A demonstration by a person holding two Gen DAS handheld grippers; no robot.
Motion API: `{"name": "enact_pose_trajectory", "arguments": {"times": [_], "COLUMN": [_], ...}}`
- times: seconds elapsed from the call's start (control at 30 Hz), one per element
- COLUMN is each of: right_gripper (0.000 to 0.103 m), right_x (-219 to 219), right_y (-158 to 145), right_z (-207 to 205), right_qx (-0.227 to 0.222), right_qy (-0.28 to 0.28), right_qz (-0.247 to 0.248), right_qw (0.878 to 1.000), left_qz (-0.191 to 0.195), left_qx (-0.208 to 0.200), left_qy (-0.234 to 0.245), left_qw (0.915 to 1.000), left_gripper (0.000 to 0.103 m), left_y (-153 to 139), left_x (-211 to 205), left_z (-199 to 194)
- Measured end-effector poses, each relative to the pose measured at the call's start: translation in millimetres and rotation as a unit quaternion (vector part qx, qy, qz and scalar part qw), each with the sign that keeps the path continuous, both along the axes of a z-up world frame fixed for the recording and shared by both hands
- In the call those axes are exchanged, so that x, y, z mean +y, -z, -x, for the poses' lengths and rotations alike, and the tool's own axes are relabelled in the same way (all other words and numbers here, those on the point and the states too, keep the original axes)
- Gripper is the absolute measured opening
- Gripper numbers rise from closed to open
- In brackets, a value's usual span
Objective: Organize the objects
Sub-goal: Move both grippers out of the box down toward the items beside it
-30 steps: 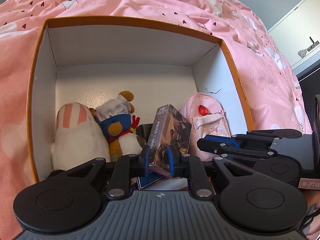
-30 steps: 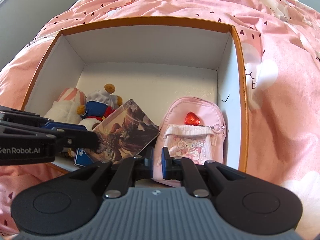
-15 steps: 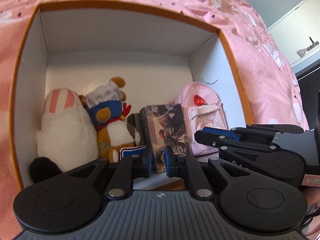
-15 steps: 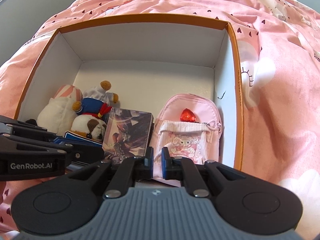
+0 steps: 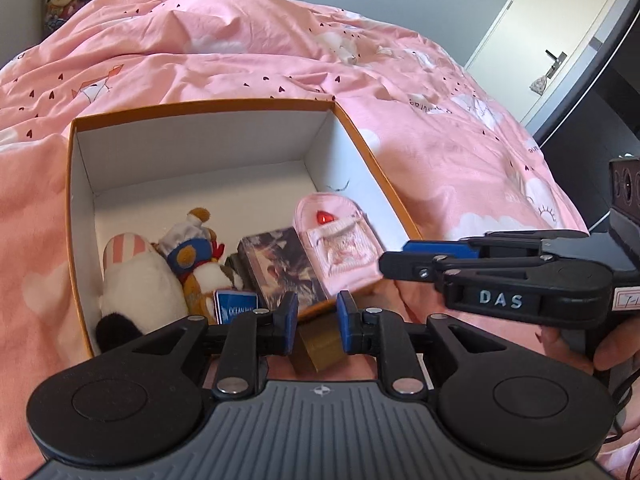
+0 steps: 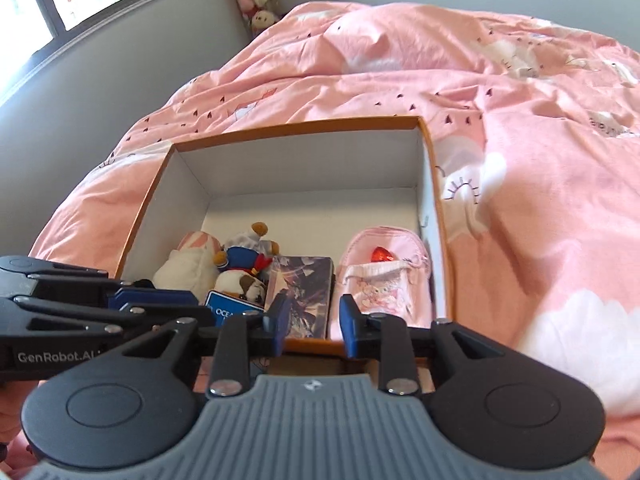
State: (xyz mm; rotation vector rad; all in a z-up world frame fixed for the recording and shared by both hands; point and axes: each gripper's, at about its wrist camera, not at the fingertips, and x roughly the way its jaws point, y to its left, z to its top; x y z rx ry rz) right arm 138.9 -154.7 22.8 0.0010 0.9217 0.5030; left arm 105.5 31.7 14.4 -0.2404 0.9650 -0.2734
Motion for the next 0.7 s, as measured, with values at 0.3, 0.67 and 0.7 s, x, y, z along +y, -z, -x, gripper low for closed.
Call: {"name": "enact_pose_trajectory", "arguments": {"times": [0.3, 0.67, 0.7], "right_gripper": [0.032, 0.022, 0.022], "right_x": [-24.5, -30.7, -31.9], "right_y": [28.8, 71.9, 72.9], "right_z": [50.7, 108.7, 112.1], "right_qx": [0.058, 0.148, 0.143], "right_qy": [0.04, 0.047, 0.048], "right_qz": [0.022, 0.057, 0.066], "right_qw": [0.997, 0.986, 0.986], "left_qz": [0.02, -0.002, -0.014], "left_qx": [0.109, 0.213, 0.212], "left_qy": [0.032, 0.084, 0.087], "left_qw": [0.9933, 0.9735, 0.9734], "left_gripper": [0.028, 0.055, 0.058], "left_y": [53.7, 104.2, 106.4], "left_x": [-20.3, -58.2, -60.7], "left_z": [22.3, 51.4, 53.9]}}
